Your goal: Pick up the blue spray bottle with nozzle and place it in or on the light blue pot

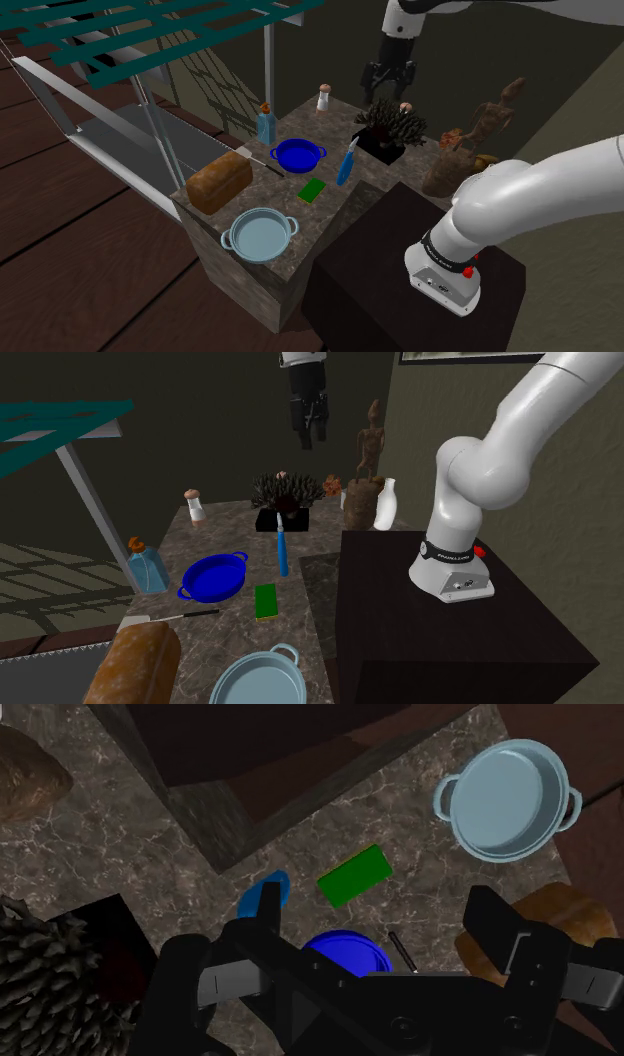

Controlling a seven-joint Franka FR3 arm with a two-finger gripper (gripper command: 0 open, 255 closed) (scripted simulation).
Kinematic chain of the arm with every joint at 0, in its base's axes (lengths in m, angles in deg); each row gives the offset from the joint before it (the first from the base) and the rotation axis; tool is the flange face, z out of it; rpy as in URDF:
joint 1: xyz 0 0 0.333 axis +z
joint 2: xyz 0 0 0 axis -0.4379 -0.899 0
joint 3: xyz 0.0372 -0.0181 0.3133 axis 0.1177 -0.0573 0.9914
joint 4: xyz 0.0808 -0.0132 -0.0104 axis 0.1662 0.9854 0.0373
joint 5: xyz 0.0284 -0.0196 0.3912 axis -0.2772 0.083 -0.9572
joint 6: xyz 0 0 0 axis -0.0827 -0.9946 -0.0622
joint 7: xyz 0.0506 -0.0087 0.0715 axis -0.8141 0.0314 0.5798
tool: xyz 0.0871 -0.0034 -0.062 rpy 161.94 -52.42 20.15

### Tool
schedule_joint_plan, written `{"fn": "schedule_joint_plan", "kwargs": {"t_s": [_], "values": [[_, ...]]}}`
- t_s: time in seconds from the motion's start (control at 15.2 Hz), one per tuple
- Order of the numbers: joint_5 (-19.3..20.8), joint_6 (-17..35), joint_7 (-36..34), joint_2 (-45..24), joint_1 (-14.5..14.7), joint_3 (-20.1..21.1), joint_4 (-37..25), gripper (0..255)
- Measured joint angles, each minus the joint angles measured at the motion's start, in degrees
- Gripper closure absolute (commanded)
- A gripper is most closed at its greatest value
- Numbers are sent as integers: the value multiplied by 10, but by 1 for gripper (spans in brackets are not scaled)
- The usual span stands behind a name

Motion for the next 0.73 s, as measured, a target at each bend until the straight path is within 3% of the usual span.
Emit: {"fn": "schedule_joint_plan", "kwargs": {"t_s": [0.73], "values": [[-67,134,-57,-219,-34,-49,-39,0]]}}
